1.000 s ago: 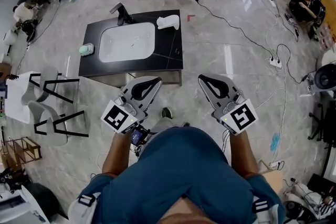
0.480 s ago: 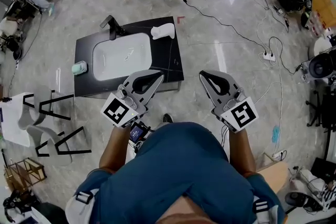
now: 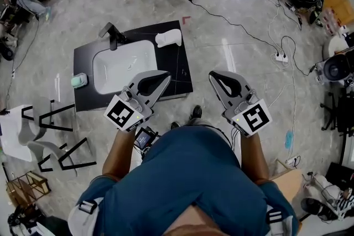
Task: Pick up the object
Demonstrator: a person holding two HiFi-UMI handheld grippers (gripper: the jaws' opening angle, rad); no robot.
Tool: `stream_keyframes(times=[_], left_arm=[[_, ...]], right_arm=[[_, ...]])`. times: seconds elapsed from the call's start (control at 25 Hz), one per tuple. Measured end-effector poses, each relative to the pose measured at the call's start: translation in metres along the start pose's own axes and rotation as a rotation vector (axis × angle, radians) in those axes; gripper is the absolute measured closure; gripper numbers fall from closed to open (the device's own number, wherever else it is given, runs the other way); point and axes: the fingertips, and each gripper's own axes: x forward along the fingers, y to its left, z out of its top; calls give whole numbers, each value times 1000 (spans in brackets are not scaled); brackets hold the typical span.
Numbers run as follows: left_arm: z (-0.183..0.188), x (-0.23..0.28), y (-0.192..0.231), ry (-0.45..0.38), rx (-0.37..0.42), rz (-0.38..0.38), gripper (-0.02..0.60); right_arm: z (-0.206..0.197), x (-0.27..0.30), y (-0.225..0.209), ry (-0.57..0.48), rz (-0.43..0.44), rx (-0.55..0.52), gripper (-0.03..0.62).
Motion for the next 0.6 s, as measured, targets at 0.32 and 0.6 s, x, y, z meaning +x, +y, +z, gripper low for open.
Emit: stream_keyframes(times=[0.32, 0.6], left_arm=[[-12, 51, 43, 21, -13, 91, 578], [-11, 93, 78, 31, 7, 169, 578]], right_arm=[[-10, 28, -63, -3, 86, 18, 580], [-11, 46, -104, 1, 178, 51, 580]])
